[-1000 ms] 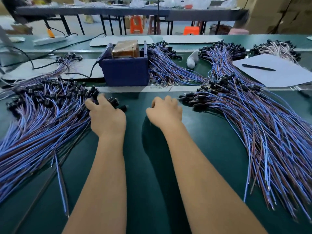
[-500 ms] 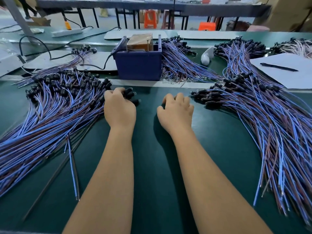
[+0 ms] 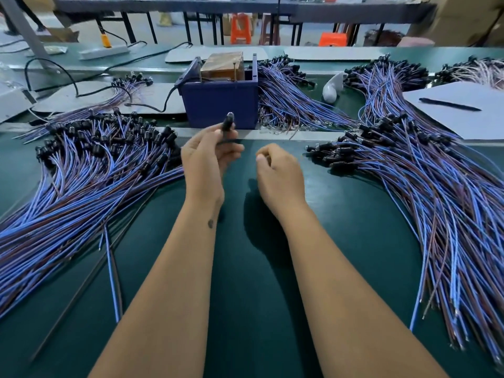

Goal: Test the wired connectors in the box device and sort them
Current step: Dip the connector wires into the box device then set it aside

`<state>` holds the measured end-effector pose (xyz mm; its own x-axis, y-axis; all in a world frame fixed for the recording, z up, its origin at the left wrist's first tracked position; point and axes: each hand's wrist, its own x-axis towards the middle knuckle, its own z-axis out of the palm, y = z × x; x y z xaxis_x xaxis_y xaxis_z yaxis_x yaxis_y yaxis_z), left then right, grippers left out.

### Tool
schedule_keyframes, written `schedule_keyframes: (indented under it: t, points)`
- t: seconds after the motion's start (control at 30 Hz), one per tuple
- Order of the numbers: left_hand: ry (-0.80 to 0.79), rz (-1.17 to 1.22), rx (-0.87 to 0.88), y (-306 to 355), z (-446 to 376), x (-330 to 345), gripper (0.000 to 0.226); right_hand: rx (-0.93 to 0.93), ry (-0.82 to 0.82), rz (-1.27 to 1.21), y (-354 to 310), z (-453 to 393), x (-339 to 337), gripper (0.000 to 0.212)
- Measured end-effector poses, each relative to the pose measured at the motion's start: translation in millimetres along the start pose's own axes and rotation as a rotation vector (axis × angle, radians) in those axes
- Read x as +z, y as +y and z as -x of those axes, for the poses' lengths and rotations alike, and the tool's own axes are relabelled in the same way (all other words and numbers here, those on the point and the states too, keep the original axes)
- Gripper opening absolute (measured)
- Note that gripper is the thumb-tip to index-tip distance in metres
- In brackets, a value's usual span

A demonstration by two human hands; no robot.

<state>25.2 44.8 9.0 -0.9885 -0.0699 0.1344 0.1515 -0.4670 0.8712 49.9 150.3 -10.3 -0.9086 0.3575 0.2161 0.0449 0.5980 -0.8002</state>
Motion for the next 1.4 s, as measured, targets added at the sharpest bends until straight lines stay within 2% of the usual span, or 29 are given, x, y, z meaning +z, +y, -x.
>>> schedule_keyframes:
  t: [0.07, 0.1, 0.17, 0.23, 0.3, 0.4, 0.47, 0.53, 0.6, 0.7, 0.8, 0.97, 1.07, 1.17, 1.23, 1.4]
  points:
    - [-0.180, 0.166, -0.120, 1, 7, 9, 0.036, 0.164, -0.127, -0.616, -11, 2, -3, 0.034]
    - [-0.263, 0.196, -0.172, 1, 10, 12, 0.040, 0.236, -0.216, -0.840, -14, 1, -4, 0.045]
    - [-0.402, 0.236, -0.265, -1, 14, 16, 0.043, 0.311, -0.364, -1.074, -15, 1, -8, 0.056]
    - [-0.522, 0.228, -0.352, -4, 16, 17, 0.046, 0.310, -0.457, -1.192, -11, 3, -13, 0.051]
    - [-0.629, 0.139, -0.434, -7, 14, 16, 0.047, 0.296, -0.414, -1.200, -6, 2, -15, 0.051]
    - [-0.660, -0.041, -0.526, -11, 14, 14, 0.044, 0.303, -0.180, -1.218, -2, -4, -19, 0.022]
    - [-0.545, -0.052, -0.507, -13, 12, 14, 0.041, 0.293, -0.084, -1.311, 2, -8, -21, 0.018]
    - [-0.319, 0.032, -0.430, -16, 6, 10, 0.044, 0.265, -0.063, -1.317, 7, -11, -24, 0.021]
    - [-0.121, 0.095, -0.372, -16, -1, 3, 0.039, 0.270, -0.112, -1.301, 9, -11, -26, 0.022]
    - [-0.029, 0.007, -0.328, -16, -5, -1, 0.028, 0.262, -0.220, -1.160, 8, -9, -23, 0.018]
    - [-0.028, -0.123, -0.255, -16, -5, 2, 0.021, 0.193, -0.298, -0.876, 3, -5, -16, 0.017]
    - [-0.068, -0.153, -0.169, -19, 0, 7, 0.019, 0.100, -0.365, -0.627, -2, 1, -8, 0.019]
    - [-0.088, -0.097, -0.200, -19, 0, 7, 0.023, 0.073, -0.366, -0.658, -4, 2, -8, 0.020]
    - [-0.145, 0.011, -0.224, -15, 0, 7, 0.024, 0.119, -0.321, -0.775, -4, 0, -12, 0.043]
    - [-0.169, -0.044, -0.204, -13, 0, 7, 0.026, 0.145, -0.291, -0.812, -4, -1, -14, 0.052]
    - [-0.217, -0.136, -0.204, -10, 4, 6, 0.024, 0.184, -0.323, -0.871, -4, 0, -16, 0.035]
